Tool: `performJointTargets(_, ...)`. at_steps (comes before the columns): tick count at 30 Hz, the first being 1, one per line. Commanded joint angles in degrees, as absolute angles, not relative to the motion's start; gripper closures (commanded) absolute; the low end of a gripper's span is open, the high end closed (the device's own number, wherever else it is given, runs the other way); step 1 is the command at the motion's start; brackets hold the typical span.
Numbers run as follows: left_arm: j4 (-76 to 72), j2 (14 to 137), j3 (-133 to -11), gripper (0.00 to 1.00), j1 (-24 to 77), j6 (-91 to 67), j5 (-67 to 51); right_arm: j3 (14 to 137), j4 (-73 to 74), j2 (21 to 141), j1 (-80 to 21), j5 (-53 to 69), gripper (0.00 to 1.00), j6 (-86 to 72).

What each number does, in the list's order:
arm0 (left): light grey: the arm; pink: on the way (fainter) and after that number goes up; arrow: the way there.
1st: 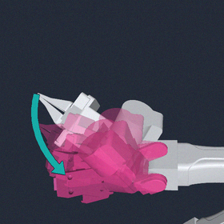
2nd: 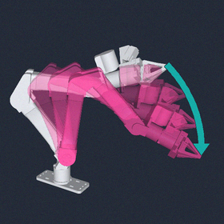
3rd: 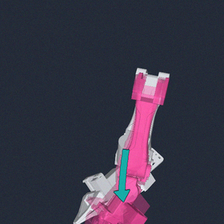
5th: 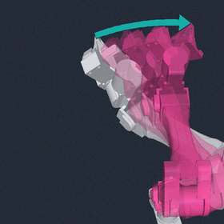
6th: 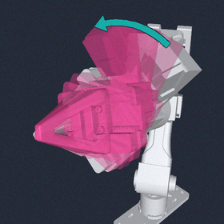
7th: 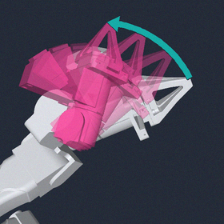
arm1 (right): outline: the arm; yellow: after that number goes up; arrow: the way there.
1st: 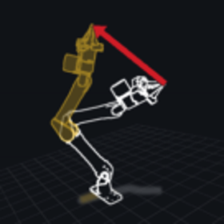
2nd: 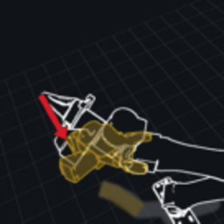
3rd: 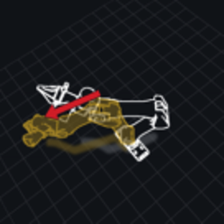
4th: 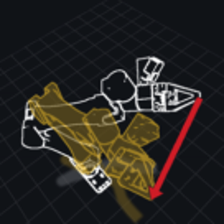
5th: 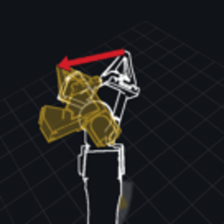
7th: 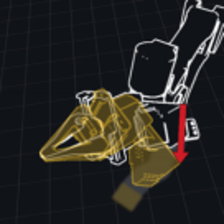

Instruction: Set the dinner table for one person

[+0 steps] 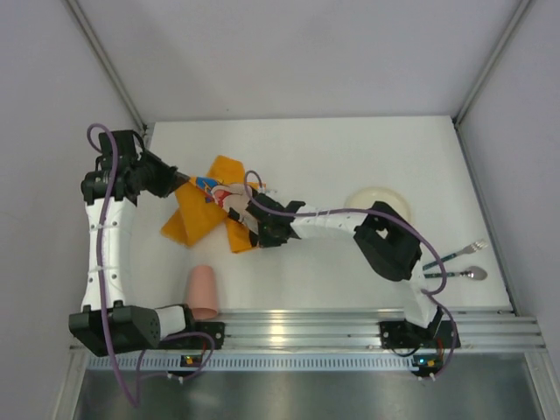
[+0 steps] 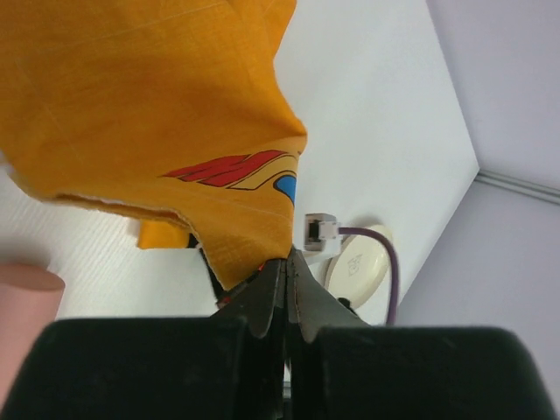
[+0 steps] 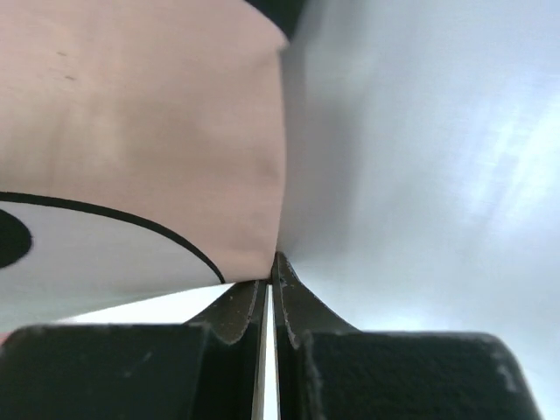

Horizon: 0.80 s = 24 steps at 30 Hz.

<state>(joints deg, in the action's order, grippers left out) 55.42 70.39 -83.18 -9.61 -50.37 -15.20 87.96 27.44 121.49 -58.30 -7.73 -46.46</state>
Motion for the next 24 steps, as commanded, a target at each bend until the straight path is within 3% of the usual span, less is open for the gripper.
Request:
performJointTargets(1, 45.8, 70.0, -87.9, 1.0, -10.3, -51.8, -14.0, 77.8, 36.0, 118.3, -54.5, -12.9, 1.0, -44.6)
performJointTargets(11, 41.9, 69.3, -83.2, 1.0, -10.4, -54.0, -14.0, 61.7, 33.9, 107.8, -49.0, -13.2, 1.0, -44.5)
performJointTargets(19, 40.2, 64.1, -72.6, 1.0, -10.3, -54.8, -13.3, 58.1, 31.9, 104.3, -47.1, -10.7, 1.0, -42.3)
performJointTargets(21, 40.6, 62.8, -72.9, 1.0, -10.3, -54.9, -12.2, 59.0, 29.5, 104.3, -47.2, -7.4, 0.6, -41.1)
performJointTargets(23, 40.1, 60.9, -73.0, 1.0, -10.3, -56.0, -11.3, 60.4, 27.6, 103.8, -47.7, -4.0, 0.3, -41.2)
performJointTargets(24, 39.6, 60.6, -73.2, 1.0, -10.4, -56.3, -11.5, 61.0, 27.2, 103.7, -47.9, -3.3, 0.24, -41.3)
